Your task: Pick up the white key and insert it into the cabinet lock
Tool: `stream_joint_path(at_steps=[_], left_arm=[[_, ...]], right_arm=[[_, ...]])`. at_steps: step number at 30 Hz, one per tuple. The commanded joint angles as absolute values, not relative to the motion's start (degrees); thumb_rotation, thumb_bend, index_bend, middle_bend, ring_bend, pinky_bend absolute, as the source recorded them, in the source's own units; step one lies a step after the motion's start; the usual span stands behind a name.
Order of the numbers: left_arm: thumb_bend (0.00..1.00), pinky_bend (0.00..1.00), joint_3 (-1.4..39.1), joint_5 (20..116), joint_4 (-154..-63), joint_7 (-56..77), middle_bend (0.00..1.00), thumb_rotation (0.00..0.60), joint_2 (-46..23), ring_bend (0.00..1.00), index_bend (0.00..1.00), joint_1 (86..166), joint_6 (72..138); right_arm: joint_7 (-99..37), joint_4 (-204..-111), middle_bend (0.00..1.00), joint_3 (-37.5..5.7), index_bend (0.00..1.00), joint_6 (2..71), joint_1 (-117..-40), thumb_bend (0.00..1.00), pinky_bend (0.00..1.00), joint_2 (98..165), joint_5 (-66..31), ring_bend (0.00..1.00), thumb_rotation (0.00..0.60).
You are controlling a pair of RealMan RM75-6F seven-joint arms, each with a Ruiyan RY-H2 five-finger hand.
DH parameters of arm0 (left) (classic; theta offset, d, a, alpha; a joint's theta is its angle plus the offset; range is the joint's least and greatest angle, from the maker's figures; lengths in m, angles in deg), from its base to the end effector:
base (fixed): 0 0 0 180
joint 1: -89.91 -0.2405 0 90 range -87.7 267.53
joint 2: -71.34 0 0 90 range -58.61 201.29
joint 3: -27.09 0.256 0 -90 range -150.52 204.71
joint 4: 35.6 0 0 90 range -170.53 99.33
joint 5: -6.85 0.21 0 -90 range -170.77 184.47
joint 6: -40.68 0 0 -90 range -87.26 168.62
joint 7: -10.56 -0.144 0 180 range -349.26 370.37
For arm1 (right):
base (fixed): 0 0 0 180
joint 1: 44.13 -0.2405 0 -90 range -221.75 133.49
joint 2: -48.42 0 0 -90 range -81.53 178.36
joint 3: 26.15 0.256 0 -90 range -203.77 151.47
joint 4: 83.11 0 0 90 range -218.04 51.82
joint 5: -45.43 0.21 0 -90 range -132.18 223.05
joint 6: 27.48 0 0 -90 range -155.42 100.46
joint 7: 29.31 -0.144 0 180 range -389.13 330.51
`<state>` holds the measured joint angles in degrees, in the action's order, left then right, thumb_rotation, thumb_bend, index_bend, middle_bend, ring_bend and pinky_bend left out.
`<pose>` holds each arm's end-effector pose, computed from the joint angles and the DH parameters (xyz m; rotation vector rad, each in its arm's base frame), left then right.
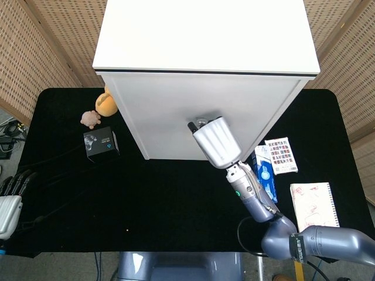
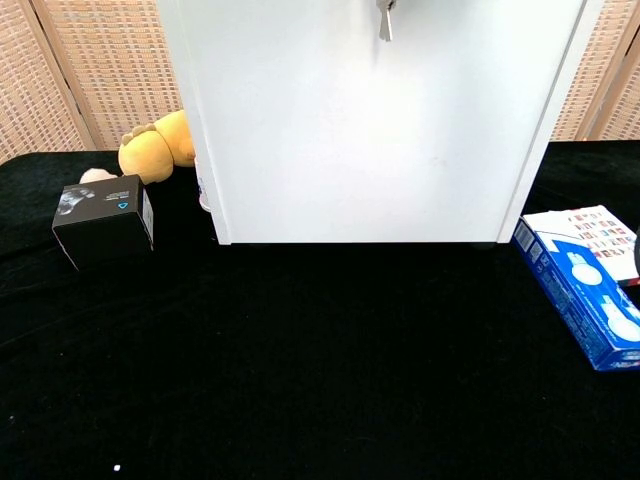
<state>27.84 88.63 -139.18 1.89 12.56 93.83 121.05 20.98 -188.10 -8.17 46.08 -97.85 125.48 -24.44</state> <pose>-0.3000 0.1583 0.1547 -1.4290 -1.0165 -0.7290 -0.0007 -0.3422 0.0967 1.7001 -0.1173 1.1540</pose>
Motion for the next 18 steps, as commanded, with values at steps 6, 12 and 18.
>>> stream_joint_path(at_steps=[6,12,18], left_arm=[[0.00,0.00,27.85,88.62,-139.19,1.94,0.00,0.600,12.58,0.00,0.00,93.85,120.97],[0.00,0.00,27.88,88.67,-139.19,2.02,0.00,0.600,12.60,0.00,0.00,93.79,121.06],[0.00,0.00,27.88,88.72,-139.22,1.96,0.00,0.600,12.58,0.00,0.00,93.81,121.06]], right_arm=[[23.07,-184.72,0.95,-9.92,0.68,46.08,-98.18,0.60,1.00,125.12,-29.97,0.94,0.600],[23.03,-184.26,0.95,-9.94,0.68,45.88,-97.91,0.60,1.00,125.07,-30.79,0.94,0.600],[23.74,-183.88,0.95,-9.74,0.68,45.56,-97.91,0.60,1.00,125.11,-31.08,0.94,0.600]])
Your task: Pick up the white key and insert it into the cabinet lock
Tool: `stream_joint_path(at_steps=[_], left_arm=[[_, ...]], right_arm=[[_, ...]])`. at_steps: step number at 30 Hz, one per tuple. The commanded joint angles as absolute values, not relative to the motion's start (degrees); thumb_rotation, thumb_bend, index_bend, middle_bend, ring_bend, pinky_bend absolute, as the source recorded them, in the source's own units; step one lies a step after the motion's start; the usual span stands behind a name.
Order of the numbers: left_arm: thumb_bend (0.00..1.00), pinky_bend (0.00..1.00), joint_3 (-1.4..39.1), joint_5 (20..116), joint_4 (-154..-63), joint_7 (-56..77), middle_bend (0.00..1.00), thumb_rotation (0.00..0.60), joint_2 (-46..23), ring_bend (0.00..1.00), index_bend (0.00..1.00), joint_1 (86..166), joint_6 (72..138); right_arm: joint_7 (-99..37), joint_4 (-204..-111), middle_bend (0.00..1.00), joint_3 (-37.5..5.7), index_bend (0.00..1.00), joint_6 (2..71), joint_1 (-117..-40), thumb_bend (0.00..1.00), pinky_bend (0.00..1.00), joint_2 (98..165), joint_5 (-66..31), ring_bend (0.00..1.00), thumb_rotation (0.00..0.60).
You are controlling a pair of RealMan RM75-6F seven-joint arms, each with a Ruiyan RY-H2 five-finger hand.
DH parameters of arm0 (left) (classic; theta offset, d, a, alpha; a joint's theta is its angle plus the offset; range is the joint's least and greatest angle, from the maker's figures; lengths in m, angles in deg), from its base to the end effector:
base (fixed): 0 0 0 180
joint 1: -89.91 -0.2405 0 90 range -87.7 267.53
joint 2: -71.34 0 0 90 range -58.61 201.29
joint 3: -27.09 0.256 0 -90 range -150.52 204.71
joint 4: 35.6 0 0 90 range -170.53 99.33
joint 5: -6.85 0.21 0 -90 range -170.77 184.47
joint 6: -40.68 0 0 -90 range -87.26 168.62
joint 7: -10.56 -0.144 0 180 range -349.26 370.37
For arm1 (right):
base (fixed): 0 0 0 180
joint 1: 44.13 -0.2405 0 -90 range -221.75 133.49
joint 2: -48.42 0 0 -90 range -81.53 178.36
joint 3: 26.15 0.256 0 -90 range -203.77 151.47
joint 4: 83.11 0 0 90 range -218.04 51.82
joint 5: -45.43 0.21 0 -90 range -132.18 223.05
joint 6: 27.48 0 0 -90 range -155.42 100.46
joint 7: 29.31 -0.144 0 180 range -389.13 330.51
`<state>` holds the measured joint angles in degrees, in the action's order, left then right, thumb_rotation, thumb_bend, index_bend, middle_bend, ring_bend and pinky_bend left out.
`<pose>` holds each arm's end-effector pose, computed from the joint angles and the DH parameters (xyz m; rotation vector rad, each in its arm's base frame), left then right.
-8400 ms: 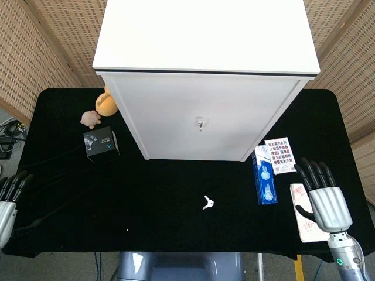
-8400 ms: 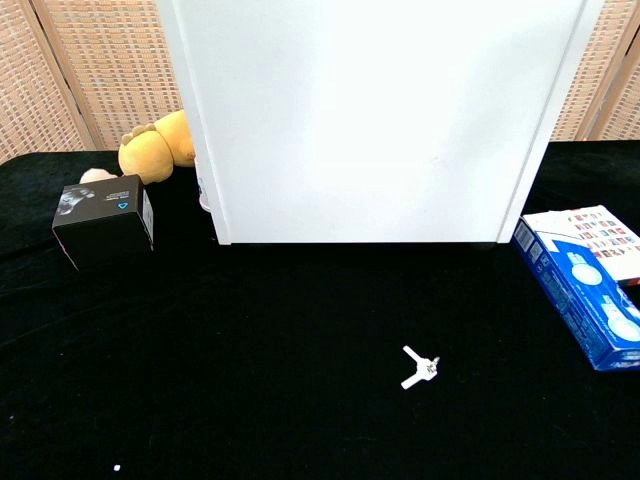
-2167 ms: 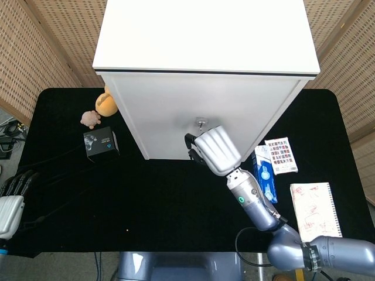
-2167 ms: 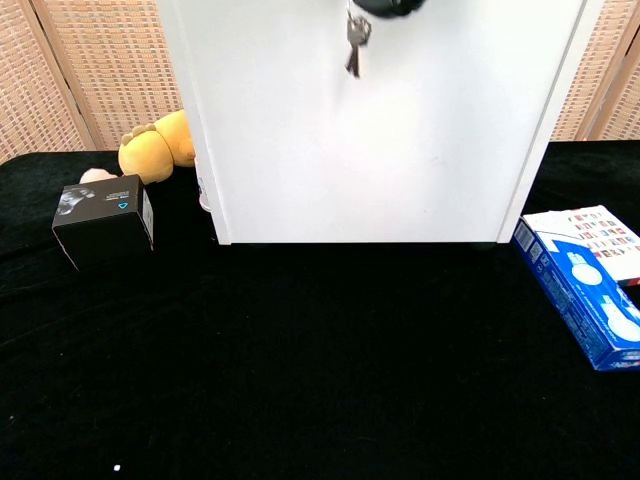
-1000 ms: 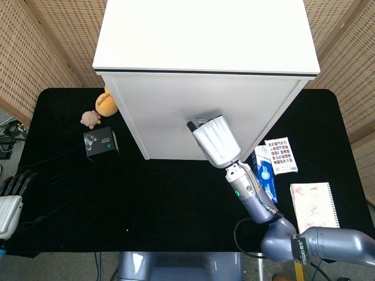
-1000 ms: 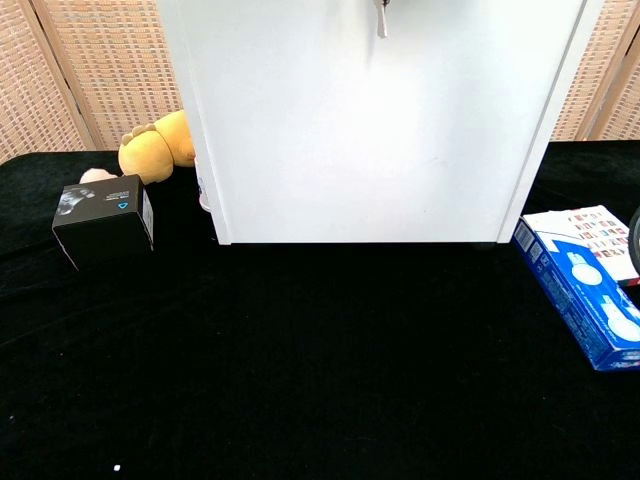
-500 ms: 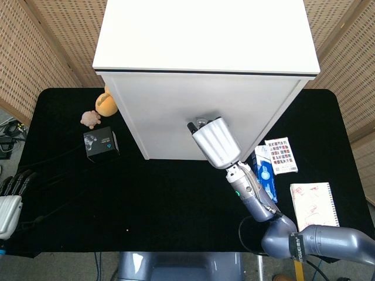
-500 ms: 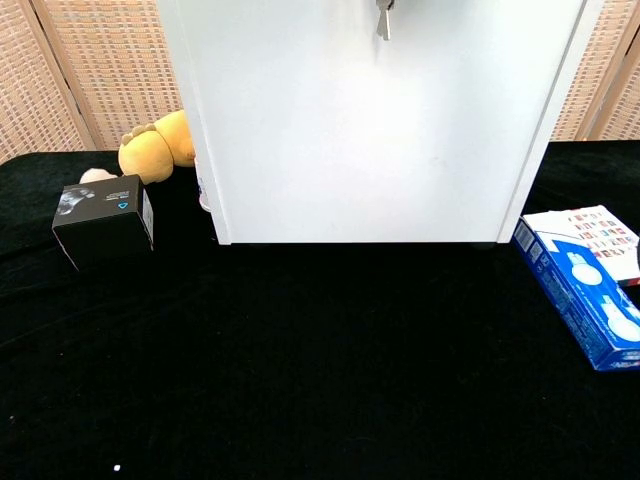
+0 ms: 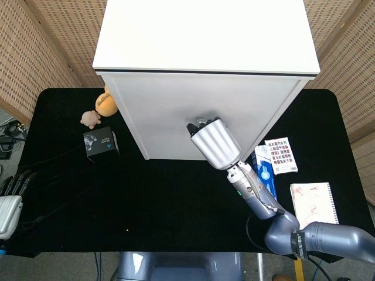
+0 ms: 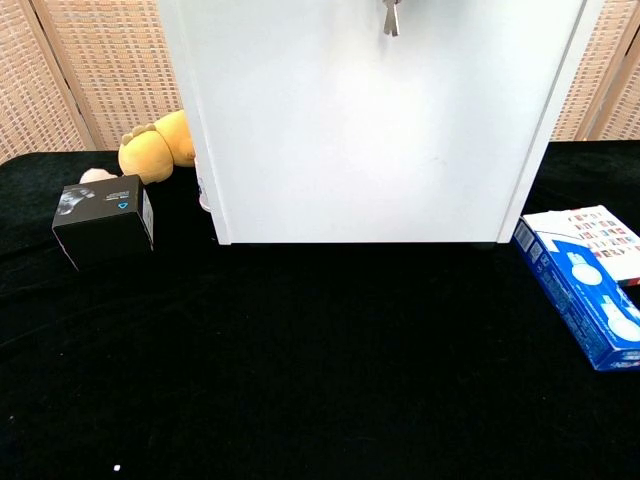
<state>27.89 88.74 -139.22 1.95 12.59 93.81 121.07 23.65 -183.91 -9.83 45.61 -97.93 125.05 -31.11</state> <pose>-0.2998 0.1581 0.1547 -1.4301 -1.0171 -0.7302 -0.0049 -0.3450 0.0961 1.6959 0.0906 1.0958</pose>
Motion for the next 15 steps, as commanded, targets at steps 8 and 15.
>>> stream_joint_path(at_steps=[8,15], left_arm=[[0.00,0.00,27.85,88.64,-139.17,1.79,0.00,0.600,12.52,0.00,0.00,93.85,121.00],[0.00,0.00,27.85,88.57,-139.11,1.75,0.00,0.600,12.49,0.00,0.00,93.86,120.94]], right_arm=[[24.94,-183.27,0.95,-9.20,0.68,45.42,-98.10,0.59,1.00,125.29,-31.42,0.94,0.600],[25.96,-182.46,0.95,-9.00,0.67,46.05,-98.13,0.56,1.00,125.55,-32.74,0.94,0.600]])
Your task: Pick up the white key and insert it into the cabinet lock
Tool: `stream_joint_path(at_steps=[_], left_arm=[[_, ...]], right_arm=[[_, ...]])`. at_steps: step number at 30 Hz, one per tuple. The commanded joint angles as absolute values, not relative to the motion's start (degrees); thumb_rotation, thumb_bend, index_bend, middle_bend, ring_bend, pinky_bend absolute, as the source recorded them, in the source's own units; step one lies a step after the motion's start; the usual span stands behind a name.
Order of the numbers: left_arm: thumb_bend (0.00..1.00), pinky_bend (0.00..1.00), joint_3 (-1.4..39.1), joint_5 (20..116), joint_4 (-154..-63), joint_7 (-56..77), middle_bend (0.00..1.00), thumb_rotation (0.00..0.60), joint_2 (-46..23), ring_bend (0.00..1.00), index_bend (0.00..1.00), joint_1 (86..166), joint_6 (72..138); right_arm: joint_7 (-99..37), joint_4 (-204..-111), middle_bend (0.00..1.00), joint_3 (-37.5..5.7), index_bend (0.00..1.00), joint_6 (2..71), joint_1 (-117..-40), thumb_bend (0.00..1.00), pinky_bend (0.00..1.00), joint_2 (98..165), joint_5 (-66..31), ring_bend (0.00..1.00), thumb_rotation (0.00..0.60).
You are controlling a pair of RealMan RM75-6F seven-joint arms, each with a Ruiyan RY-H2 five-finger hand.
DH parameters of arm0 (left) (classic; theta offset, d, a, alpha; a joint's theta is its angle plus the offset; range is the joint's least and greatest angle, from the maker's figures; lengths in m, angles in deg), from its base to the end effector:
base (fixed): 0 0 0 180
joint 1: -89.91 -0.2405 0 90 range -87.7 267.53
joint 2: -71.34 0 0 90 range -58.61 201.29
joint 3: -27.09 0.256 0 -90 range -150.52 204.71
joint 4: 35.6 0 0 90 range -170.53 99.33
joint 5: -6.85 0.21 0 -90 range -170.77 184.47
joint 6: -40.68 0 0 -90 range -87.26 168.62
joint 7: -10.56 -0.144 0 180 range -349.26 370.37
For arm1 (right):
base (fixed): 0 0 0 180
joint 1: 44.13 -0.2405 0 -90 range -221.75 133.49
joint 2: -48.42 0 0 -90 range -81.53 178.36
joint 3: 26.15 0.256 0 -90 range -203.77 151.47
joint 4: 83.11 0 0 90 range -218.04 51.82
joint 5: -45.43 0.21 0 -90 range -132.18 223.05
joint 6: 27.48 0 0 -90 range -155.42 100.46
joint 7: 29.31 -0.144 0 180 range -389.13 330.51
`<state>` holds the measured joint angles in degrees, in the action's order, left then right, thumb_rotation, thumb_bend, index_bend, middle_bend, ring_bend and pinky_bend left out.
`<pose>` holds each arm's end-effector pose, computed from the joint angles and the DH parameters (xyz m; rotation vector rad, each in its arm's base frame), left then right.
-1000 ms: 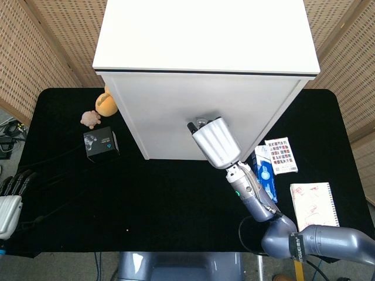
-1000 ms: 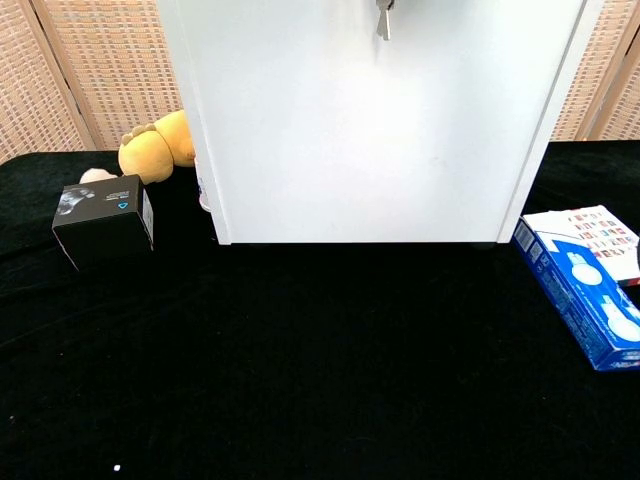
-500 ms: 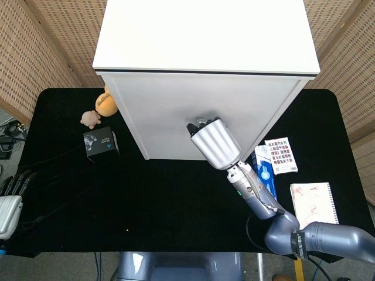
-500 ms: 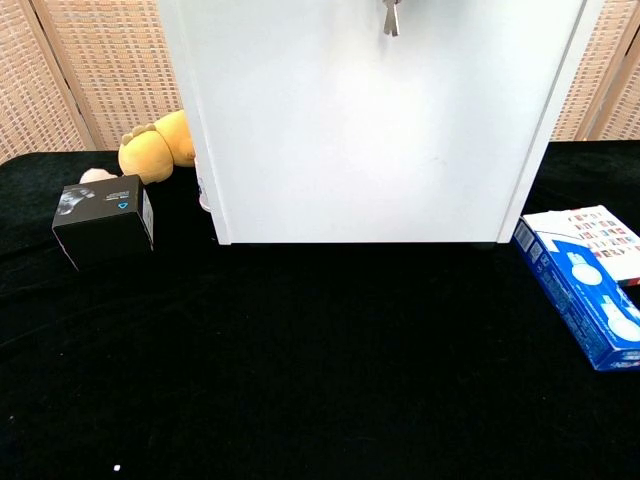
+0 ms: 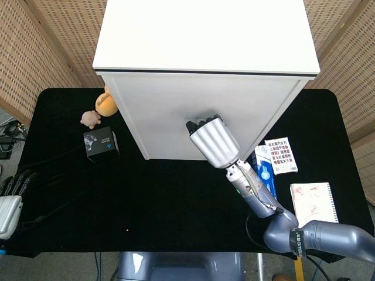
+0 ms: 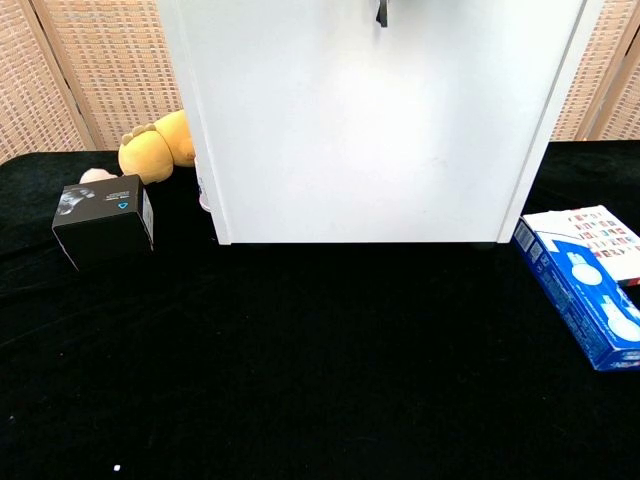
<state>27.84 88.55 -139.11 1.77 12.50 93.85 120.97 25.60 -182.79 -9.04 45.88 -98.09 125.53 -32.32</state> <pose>-0.3004 0.1584 0.1544 -1.4298 -1.0162 -0.7261 -0.0013 -0.3472 0.0980 1.6657 0.1463 1.0843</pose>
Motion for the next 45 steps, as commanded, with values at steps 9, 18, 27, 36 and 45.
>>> stream_joint_path(at_steps=[9,18,27,36,45], left_arm=[[0.00,0.00,27.86,88.59,-139.12,1.70,0.00,0.600,12.48,0.00,0.00,93.84,120.98],[0.00,0.00,27.90,88.68,-139.15,1.54,0.00,0.600,12.40,0.00,0.00,93.78,121.11],[0.00,0.00,28.06,89.31,-139.36,2.09,0.00,0.600,12.71,0.00,0.00,93.50,121.68],[0.00,0.00,28.66,91.35,-139.83,2.55,0.00,0.600,13.13,0.00,0.00,92.87,123.00],[0.00,0.00,29.38,93.56,-140.28,2.19,0.00,0.600,13.20,0.00,0.00,92.09,124.55]], right_arm=[[25.67,-182.19,0.95,-8.85,0.68,47.02,-97.30,0.39,1.00,125.50,-33.93,0.94,0.600],[25.06,-182.76,0.96,-8.78,0.69,48.09,-96.37,0.39,1.00,124.60,-36.22,0.94,0.600],[19.82,-184.86,0.96,-11.87,0.70,51.58,-91.23,0.39,1.00,119.34,-41.68,0.94,0.600],[4.73,-179.24,0.95,-20.59,0.70,62.18,-79.24,0.38,1.00,111.36,-51.92,0.94,0.600],[-11.17,-172.19,0.42,-26.01,0.31,67.50,-65.32,0.04,0.58,109.69,-43.70,0.40,0.600]])
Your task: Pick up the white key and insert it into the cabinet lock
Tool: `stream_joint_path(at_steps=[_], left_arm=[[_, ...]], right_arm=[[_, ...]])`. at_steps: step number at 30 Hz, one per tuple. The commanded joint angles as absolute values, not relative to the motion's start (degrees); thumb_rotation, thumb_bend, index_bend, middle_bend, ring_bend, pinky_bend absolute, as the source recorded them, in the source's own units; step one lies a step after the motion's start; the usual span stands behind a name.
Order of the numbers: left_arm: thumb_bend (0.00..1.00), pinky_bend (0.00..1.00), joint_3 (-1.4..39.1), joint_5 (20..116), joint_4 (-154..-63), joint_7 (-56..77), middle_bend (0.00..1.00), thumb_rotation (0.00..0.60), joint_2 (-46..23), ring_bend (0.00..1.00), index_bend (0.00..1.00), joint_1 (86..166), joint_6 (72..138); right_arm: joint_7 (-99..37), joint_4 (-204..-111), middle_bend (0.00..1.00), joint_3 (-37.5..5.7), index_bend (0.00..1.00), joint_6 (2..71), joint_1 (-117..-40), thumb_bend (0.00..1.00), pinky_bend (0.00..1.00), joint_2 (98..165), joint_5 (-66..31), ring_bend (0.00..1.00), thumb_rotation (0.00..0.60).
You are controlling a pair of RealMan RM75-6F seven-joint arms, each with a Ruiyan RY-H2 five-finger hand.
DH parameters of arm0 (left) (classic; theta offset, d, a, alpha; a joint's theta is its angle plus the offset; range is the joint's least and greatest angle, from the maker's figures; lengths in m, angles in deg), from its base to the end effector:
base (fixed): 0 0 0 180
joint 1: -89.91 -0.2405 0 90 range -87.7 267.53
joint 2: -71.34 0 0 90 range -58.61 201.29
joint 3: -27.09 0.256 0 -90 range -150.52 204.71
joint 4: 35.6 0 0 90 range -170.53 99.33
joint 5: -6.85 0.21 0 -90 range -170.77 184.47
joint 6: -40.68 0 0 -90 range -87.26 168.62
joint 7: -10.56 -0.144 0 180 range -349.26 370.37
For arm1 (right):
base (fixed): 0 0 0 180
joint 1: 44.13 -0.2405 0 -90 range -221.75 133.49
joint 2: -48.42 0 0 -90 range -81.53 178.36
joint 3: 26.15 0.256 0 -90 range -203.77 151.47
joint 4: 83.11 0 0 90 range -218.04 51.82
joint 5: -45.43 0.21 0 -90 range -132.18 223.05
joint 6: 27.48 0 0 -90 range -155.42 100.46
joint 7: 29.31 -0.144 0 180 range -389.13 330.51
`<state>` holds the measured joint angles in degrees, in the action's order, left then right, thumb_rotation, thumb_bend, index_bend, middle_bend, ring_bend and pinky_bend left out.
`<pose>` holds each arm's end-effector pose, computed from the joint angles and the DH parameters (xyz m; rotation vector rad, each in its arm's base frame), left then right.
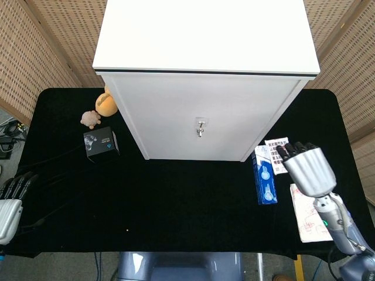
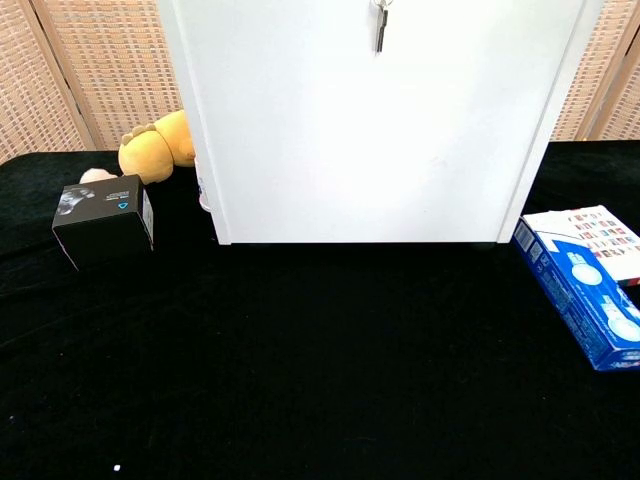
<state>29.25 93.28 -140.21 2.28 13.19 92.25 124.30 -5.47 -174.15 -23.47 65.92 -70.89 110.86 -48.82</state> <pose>-0.2900 0.1464 0.1579 -1.4501 -0.9850 -0.7789 -0.2029 -0.2732 0.1801 1.5949 -0.0855 1.0077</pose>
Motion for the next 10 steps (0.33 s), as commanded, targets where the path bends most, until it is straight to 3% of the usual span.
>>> stream_joint_path(at_steps=[1,2,5,8,10], left_arm=[[0.00,0.00,29.42,93.75,-140.29,2.16,0.00,0.600,13.19,0.00,0.00,92.02,124.71],[0.00,0.00,29.47,93.93,-140.30,2.13,0.00,0.600,13.18,0.00,0.00,91.95,124.86],[0.00,0.00,29.63,94.55,-140.26,1.95,0.00,0.600,13.08,0.00,0.00,91.74,125.29],[0.00,0.00,29.71,95.25,-139.91,1.14,0.00,0.600,12.65,0.00,0.00,91.50,125.93],[0.00,0.00,29.55,96.00,-139.29,0.61,0.00,0.600,12.04,0.00,0.00,91.30,126.83]], right_arm=[[-11.62,-172.79,0.29,-26.22,0.23,67.01,-64.68,0.00,0.41,109.38,-42.73,0.26,0.600],[-12.00,-173.51,0.19,-26.40,0.17,66.53,-64.10,0.00,0.29,109.08,-41.86,0.15,0.600],[-13.81,-176.07,0.02,-26.97,0.04,65.18,-62.39,0.00,0.09,108.19,-39.75,0.01,0.600],[-17.07,-178.98,0.00,-28.11,0.00,64.12,-60.57,0.00,0.00,107.52,-39.19,0.00,0.600],[-18.15,-180.22,0.00,-28.81,0.00,64.11,-59.44,0.00,0.00,107.42,-40.23,0.00,0.600]])
